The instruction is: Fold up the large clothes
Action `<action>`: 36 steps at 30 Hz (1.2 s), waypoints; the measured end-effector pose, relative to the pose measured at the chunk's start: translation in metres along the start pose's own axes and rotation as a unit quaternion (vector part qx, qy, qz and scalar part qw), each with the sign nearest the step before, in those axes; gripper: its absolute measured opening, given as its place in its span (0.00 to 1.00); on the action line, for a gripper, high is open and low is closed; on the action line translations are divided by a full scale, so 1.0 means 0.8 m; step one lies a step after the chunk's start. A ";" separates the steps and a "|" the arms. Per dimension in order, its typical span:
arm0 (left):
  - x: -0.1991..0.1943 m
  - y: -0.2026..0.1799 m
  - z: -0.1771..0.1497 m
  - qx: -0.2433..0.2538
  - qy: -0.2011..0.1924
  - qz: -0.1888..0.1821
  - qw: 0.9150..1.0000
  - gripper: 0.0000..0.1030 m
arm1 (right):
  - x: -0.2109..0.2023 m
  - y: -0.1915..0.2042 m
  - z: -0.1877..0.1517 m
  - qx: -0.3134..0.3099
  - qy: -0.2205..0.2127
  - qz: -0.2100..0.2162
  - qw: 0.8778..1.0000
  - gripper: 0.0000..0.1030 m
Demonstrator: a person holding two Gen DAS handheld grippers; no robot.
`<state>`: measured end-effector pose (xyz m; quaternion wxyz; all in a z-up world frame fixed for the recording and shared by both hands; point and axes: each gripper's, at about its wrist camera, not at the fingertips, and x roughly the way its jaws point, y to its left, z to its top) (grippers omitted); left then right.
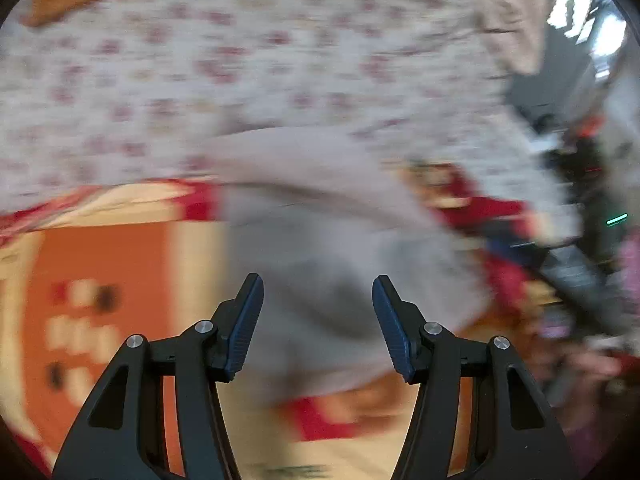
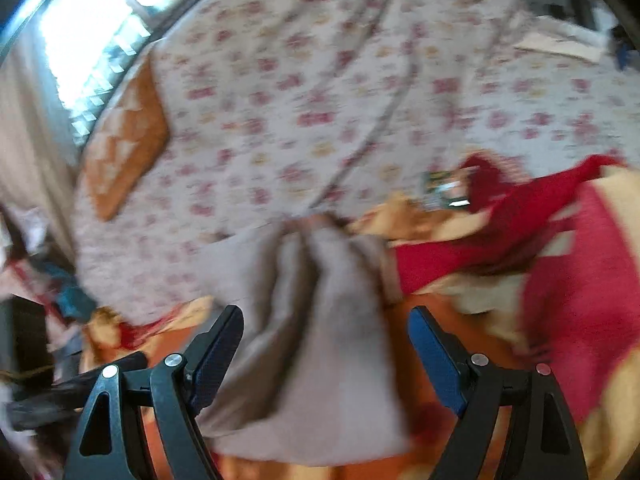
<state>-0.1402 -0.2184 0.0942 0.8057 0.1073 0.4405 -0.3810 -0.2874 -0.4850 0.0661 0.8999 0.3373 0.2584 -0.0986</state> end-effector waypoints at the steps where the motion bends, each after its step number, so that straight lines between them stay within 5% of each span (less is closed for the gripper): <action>1: 0.006 0.007 -0.009 -0.003 0.005 0.012 1.000 0.55 | 0.005 0.006 -0.003 -0.004 0.006 0.012 1.000 0.86; 4: 0.045 0.028 -0.038 -0.031 0.051 0.019 0.998 0.55 | 0.032 0.032 -0.016 -0.017 0.031 0.029 0.999 0.87; 9: 0.056 0.011 -0.054 -0.005 0.038 0.018 0.999 0.55 | 0.084 0.064 -0.035 -0.054 0.066 0.025 0.996 0.88; 10: 0.056 0.004 -0.054 0.005 0.038 0.020 0.999 0.55 | 0.093 0.065 -0.039 -0.062 0.065 0.023 0.996 0.73; 11: 0.056 0.000 -0.053 0.011 0.039 0.021 0.999 0.55 | 0.099 0.063 -0.042 -0.062 0.064 0.018 0.996 0.24; 12: 0.056 -0.004 -0.051 0.017 0.040 0.020 0.999 0.55 | 0.105 0.060 -0.044 -0.058 0.068 0.013 0.996 0.16; 20: 0.011 -0.012 -0.038 -0.007 -0.020 -0.001 1.000 0.55 | 0.035 0.057 -0.033 -0.082 0.040 -0.004 0.996 0.08; 24: 0.039 -0.016 -0.036 -0.009 0.006 0.025 1.000 0.55 | 0.034 0.021 -0.038 -0.064 0.052 -0.054 0.995 0.08; 25: 0.049 -0.017 -0.038 -0.010 0.015 0.029 0.999 0.55 | 0.042 0.009 -0.039 -0.049 0.058 -0.055 0.996 0.11; 28: 0.069 -0.014 -0.049 -0.020 0.032 0.024 0.999 0.55 | 0.050 -0.009 -0.037 -0.010 0.068 -0.069 0.995 0.46; 30: 0.070 -0.014 -0.055 -0.023 0.031 0.013 0.999 0.55 | 0.026 -0.004 -0.026 -0.010 0.029 -0.068 0.997 0.49; 32: 0.071 -0.018 -0.058 -0.011 0.029 0.014 0.999 0.57 | 0.007 0.009 -0.013 -0.032 -0.014 -0.085 0.996 0.69; 34: 0.072 -0.020 -0.058 0.000 0.029 0.015 0.999 0.58 | 0.007 0.018 0.002 -0.048 -0.032 -0.088 0.994 0.85; 36: 0.074 -0.020 -0.057 0.000 0.030 0.009 1.000 0.59 | 0.031 0.029 0.024 -0.079 -0.016 -0.100 0.992 0.90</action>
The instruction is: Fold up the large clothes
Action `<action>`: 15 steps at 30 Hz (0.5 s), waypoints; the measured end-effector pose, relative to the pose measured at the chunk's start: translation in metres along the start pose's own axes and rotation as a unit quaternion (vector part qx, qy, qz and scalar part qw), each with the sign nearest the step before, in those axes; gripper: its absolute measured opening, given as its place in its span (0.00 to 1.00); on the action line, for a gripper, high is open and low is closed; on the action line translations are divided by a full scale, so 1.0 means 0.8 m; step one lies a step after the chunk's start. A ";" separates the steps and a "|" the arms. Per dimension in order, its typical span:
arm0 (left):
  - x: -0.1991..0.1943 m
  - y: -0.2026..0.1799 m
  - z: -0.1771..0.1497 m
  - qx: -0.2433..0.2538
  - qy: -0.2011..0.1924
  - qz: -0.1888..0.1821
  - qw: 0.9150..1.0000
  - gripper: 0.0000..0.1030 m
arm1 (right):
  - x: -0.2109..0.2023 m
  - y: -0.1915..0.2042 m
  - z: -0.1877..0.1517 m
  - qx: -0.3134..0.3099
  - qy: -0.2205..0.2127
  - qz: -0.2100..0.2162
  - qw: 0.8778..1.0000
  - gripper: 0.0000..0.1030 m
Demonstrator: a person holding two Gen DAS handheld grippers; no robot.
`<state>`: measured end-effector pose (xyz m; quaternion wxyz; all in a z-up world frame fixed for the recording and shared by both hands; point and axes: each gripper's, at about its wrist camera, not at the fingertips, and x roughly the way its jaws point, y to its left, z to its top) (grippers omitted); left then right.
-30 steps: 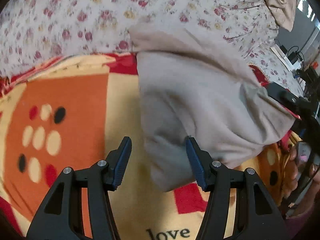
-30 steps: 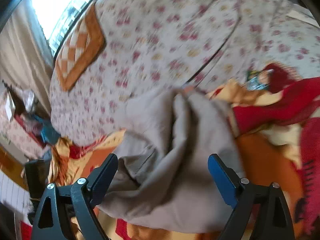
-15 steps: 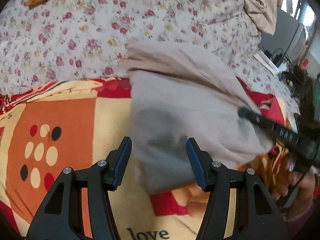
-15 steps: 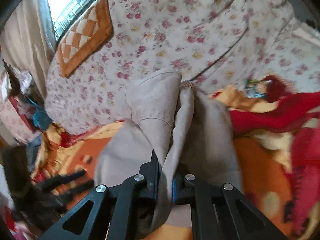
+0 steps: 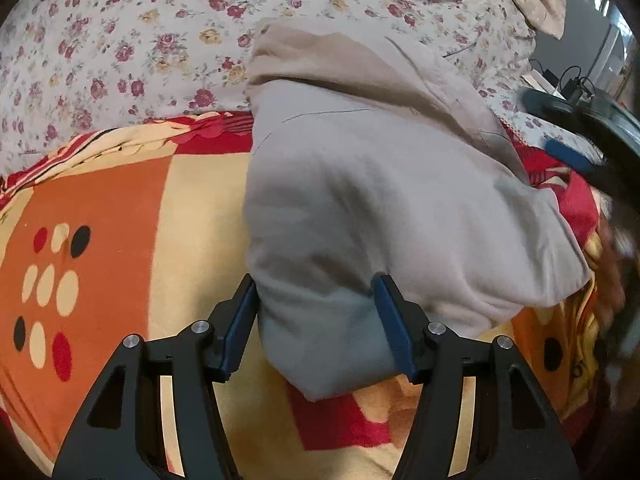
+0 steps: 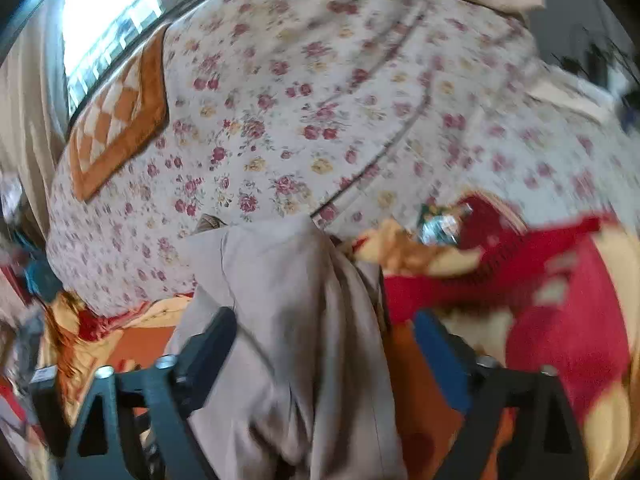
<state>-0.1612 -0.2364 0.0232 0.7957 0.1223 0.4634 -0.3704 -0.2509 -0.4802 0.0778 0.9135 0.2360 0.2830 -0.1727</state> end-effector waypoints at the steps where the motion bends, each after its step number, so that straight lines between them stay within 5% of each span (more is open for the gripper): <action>1: 0.001 0.002 0.000 -0.003 0.001 -0.006 1.000 0.59 | 0.014 0.006 0.009 -0.018 0.017 -0.004 1.000 0.90; 4: 0.007 0.008 0.000 -0.018 0.008 -0.025 0.999 0.60 | 0.078 0.023 0.038 -0.073 0.076 -0.010 0.994 0.90; 6: 0.011 0.011 0.000 -0.026 0.012 -0.036 0.999 0.61 | 0.120 0.030 0.048 -0.079 0.119 0.021 0.990 0.75; 7: 0.012 0.012 0.000 -0.028 0.012 -0.039 0.999 0.61 | 0.128 0.030 0.049 -0.072 0.126 0.032 0.989 0.27; 8: 0.014 0.013 0.000 -0.029 0.012 -0.040 0.999 0.61 | 0.133 0.028 0.051 -0.056 0.128 0.038 0.989 0.08; 12: 0.023 0.015 0.001 -0.035 0.013 -0.058 0.998 0.67 | 0.123 0.005 0.059 -0.046 0.071 0.002 0.996 0.04; 15: 0.029 0.011 0.000 -0.033 0.009 -0.055 0.998 0.73 | 0.158 -0.025 0.040 -0.033 0.100 -0.065 0.992 0.03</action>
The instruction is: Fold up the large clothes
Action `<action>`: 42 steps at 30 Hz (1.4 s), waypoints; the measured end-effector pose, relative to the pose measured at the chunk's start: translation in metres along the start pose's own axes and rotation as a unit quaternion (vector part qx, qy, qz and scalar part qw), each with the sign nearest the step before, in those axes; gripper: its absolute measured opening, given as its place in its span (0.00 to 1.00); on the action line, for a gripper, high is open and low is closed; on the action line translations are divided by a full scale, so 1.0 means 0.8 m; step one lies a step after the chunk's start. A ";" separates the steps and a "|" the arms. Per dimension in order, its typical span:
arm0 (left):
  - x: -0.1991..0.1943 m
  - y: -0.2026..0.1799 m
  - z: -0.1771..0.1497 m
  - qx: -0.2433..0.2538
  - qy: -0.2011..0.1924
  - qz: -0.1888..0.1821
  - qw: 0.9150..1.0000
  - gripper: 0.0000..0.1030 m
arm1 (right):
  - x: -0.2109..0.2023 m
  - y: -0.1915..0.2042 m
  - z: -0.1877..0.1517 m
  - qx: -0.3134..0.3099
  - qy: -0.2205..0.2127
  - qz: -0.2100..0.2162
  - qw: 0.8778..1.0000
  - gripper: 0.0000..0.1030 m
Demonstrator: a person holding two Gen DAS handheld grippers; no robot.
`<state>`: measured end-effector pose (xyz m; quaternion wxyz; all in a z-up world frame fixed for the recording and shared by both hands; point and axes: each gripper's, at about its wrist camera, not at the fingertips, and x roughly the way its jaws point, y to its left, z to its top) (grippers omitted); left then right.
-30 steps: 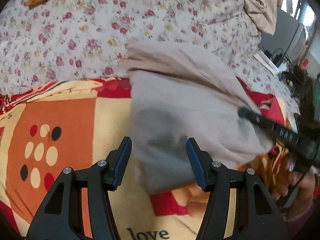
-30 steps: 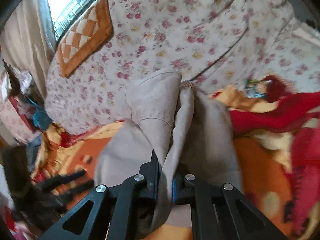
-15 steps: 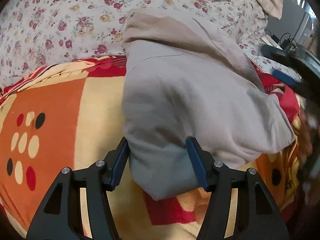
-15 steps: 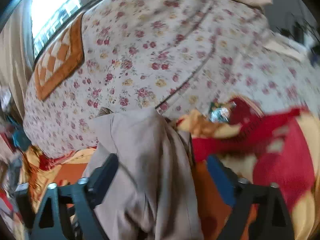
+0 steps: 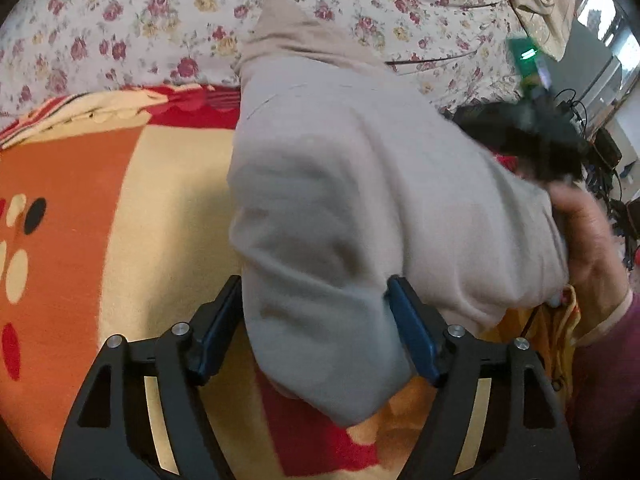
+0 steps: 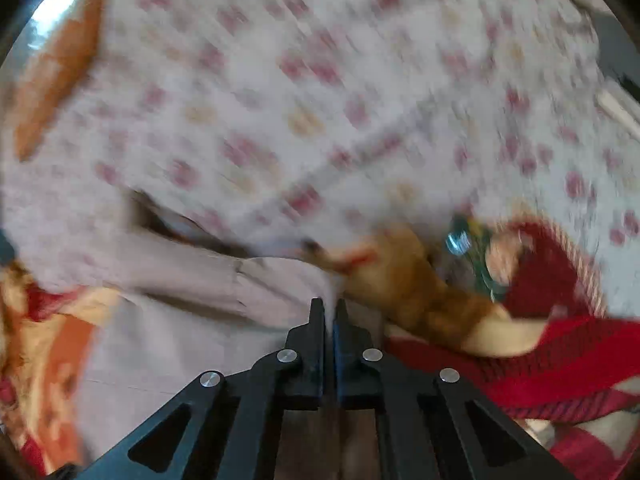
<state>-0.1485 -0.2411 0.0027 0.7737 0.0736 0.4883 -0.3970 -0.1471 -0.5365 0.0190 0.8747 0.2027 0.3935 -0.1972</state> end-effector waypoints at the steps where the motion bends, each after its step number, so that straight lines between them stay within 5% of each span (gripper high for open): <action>1: 0.000 -0.003 0.000 0.007 0.000 0.005 1.000 0.73 | 0.013 0.000 -0.006 -0.010 0.014 -0.014 1.000 0.03; 4: 0.000 -0.010 -0.003 0.023 0.000 0.014 1.000 0.73 | 0.006 -0.008 -0.013 -0.004 0.012 -0.041 0.999 0.03; 7: 0.001 -0.013 -0.005 0.031 -0.004 0.020 0.999 0.75 | -0.044 -0.031 -0.018 0.047 0.013 -0.010 0.999 0.10; 9: 0.002 -0.014 -0.005 0.033 -0.005 0.023 0.999 0.75 | -0.086 -0.024 -0.035 0.033 0.009 0.019 0.999 0.44; 10: 0.003 -0.015 -0.004 0.034 -0.004 0.026 0.999 0.76 | -0.110 -0.015 -0.051 0.018 0.002 0.029 0.999 0.71; 11: 0.003 -0.016 -0.004 0.034 -0.003 0.028 0.999 0.76 | -0.124 -0.008 -0.065 0.009 -0.003 0.037 0.999 0.80; 12: 0.004 -0.015 -0.003 0.033 -0.002 0.029 0.999 0.76 | -0.137 0.000 -0.084 -0.004 -0.008 0.056 0.998 0.80; 13: 0.004 -0.014 -0.002 0.031 -0.001 0.030 0.999 0.76 | -0.137 0.010 -0.095 -0.013 -0.004 0.069 0.998 0.68; 14: 0.003 -0.014 -0.003 0.030 0.002 0.030 0.999 0.76 | -0.136 0.020 -0.113 -0.033 0.015 0.083 0.996 0.26; 17: -0.014 -0.013 -0.004 0.023 0.021 0.005 0.999 0.75 | -0.122 0.020 -0.151 -0.064 0.034 0.056 0.996 0.14; 21: -0.047 0.004 0.001 -0.010 -0.020 -0.033 0.999 0.76 | -0.125 -0.005 -0.163 -0.040 0.035 0.047 0.997 0.13; 24: -0.038 0.021 0.007 -0.049 -0.006 -0.045 0.998 0.76 | -0.133 -0.004 -0.164 -0.028 0.021 0.064 0.997 0.13; 25: -0.033 0.026 0.006 -0.058 0.001 -0.046 0.997 0.76 | -0.134 -0.012 -0.157 -0.007 0.013 0.082 0.997 0.20; 26: -0.029 0.031 0.006 -0.067 0.006 -0.045 0.997 0.76 | -0.137 -0.019 -0.153 0.021 0.004 0.102 0.995 0.43; 28: -0.025 0.043 0.007 -0.088 0.002 -0.047 0.995 0.76 | -0.140 -0.029 -0.147 0.063 -0.012 0.093 0.994 0.75; 30: -0.023 0.051 0.010 -0.104 -0.004 -0.060 0.993 0.76 | -0.143 -0.042 -0.144 0.076 -0.040 0.098 0.991 0.76; 39: 0.018 0.042 0.044 -0.102 0.021 -0.083 0.991 0.93 | -0.064 -0.018 -0.114 0.067 0.027 0.200 0.977 0.80; 40: 0.019 0.039 0.046 -0.091 0.023 -0.080 0.992 0.93 | -0.061 -0.016 -0.115 0.068 0.030 0.206 0.976 0.73; 42: 0.018 0.028 0.050 -0.059 0.019 -0.089 0.994 0.62 | -0.056 -0.015 -0.117 0.078 0.035 0.220 0.972 0.58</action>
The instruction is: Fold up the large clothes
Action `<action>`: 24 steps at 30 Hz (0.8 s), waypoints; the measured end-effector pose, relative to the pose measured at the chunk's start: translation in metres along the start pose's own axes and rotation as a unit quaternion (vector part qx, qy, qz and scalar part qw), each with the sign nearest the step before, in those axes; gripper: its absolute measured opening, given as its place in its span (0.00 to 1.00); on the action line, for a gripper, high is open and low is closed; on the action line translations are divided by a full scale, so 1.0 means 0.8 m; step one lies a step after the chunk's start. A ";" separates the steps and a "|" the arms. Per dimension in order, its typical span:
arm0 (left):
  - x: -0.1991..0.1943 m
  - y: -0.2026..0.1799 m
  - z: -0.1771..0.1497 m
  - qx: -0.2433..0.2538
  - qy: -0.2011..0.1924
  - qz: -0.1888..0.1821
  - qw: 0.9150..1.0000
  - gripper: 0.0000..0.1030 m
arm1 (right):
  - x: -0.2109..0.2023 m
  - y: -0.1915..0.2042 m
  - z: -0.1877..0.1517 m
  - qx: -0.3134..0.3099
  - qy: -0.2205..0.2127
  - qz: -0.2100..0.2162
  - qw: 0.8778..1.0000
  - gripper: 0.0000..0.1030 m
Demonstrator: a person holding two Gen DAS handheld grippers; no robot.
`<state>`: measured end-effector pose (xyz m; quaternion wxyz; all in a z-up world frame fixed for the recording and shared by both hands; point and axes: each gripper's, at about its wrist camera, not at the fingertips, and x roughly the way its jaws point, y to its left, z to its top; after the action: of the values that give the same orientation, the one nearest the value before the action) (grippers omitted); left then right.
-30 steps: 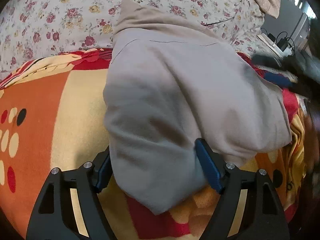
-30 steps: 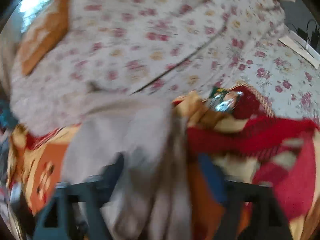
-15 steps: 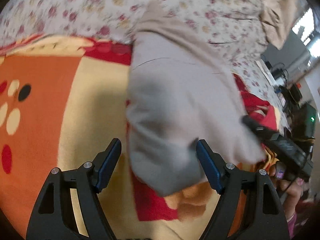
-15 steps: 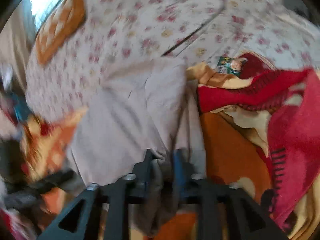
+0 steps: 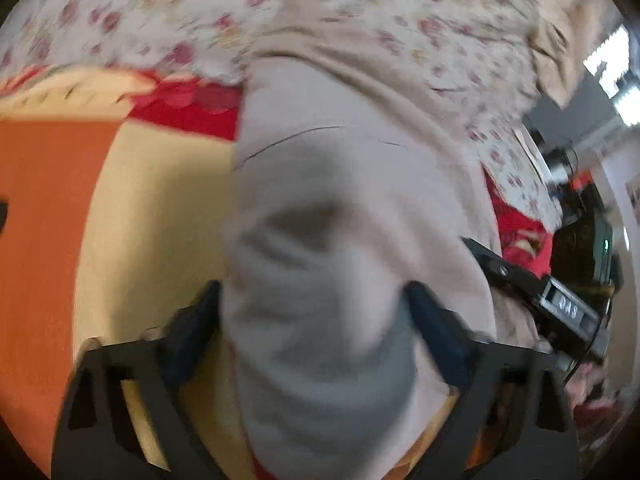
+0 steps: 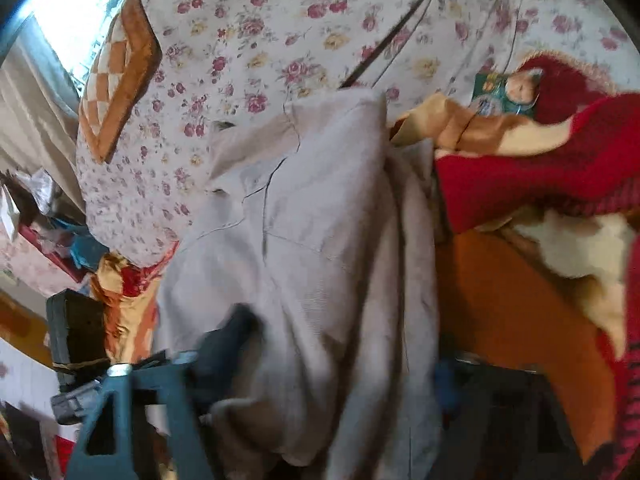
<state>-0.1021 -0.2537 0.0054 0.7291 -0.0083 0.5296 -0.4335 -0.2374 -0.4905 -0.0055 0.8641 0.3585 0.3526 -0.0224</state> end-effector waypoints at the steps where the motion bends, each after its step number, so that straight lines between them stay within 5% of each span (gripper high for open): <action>1: -0.003 -0.006 0.000 0.011 0.003 0.003 1.000 0.50 | 0.000 0.003 0.000 0.000 -0.001 0.005 1.000 0.50; 2: -0.009 -0.012 0.000 0.018 -0.002 0.015 1.000 0.38 | -0.003 0.008 0.000 -0.006 -0.002 0.014 1.000 0.45; 4: -0.026 -0.022 -0.002 0.033 -0.008 0.015 0.999 0.31 | -0.014 0.018 -0.003 -0.010 -0.003 0.040 0.999 0.43; 12: -0.124 -0.050 -0.075 0.097 0.009 -0.012 0.995 0.29 | -0.077 0.060 -0.048 -0.026 0.032 0.072 0.997 0.41; 14: -0.115 -0.045 -0.093 0.086 0.038 -0.002 0.996 0.34 | -0.086 0.058 -0.069 -0.023 0.047 0.029 0.998 0.51; 17: -0.106 -0.038 -0.105 0.084 0.049 0.025 0.995 0.43 | -0.096 0.046 -0.084 -0.015 0.026 -0.072 0.997 0.54; 21: -0.127 -0.034 -0.086 0.069 0.020 0.036 0.997 0.48 | -0.130 0.068 -0.079 -0.028 -0.028 -0.071 0.997 0.54; 24: -0.135 -0.033 -0.068 0.068 -0.025 0.082 0.994 0.48 | -0.128 0.109 -0.059 -0.088 -0.045 -0.071 0.993 0.65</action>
<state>-0.1678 -0.1766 0.0767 0.7742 0.0739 0.4793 -0.4068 -0.3171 -0.4174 0.0882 0.9034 0.2533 0.3390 -0.0687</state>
